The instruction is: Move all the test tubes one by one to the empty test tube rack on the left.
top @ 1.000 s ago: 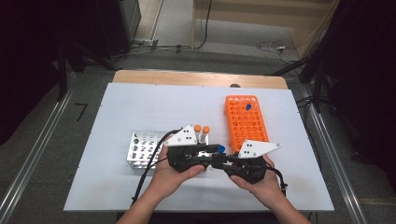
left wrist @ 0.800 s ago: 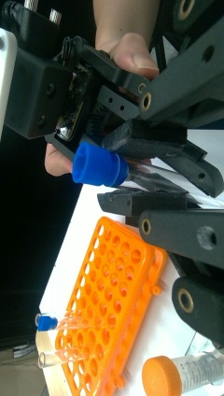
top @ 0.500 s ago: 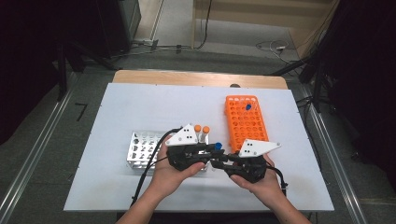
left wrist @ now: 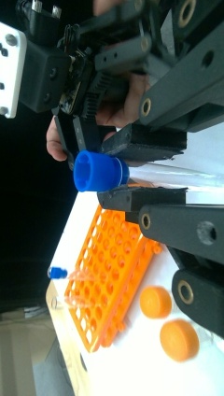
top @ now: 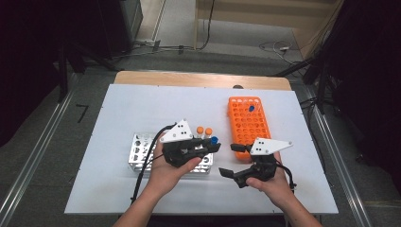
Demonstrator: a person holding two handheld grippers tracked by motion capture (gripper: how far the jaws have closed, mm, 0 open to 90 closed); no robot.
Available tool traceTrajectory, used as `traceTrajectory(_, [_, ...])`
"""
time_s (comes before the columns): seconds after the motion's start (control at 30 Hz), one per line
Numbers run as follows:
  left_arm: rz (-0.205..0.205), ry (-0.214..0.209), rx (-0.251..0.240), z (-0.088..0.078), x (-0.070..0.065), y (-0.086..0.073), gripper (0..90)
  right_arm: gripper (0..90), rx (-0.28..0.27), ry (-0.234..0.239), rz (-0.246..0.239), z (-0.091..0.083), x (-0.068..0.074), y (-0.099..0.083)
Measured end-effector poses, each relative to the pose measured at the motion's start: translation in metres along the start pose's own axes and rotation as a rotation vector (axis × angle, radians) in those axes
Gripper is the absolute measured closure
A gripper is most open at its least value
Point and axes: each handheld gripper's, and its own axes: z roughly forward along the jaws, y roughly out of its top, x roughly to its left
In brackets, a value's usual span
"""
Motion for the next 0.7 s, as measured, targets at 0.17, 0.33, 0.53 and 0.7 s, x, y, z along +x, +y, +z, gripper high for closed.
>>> traceTrajectory(0.17, [-0.016, 0.027, -0.019, -0.006, 0.008, 0.001, 77.0, 0.0, -0.005, -0.009, 0.013, -0.008, -0.010, -0.003])
traceTrajectory(0.33, [-0.018, 0.062, -0.029, -0.012, 0.015, 0.002, 77.0, 0.0, -0.018, -0.050, 0.016, -0.018, -0.020, -0.007])
traceTrajectory(0.53, [-0.023, 0.114, -0.043, -0.017, 0.024, 0.002, 77.0, 0.0, -0.041, -0.097, 0.037, -0.032, -0.033, -0.009])
traceTrajectory(0.7, [-0.023, 0.154, -0.052, -0.021, 0.031, 0.001, 77.1, 0.0, -0.040, -0.130, 0.046, -0.040, -0.039, -0.016])
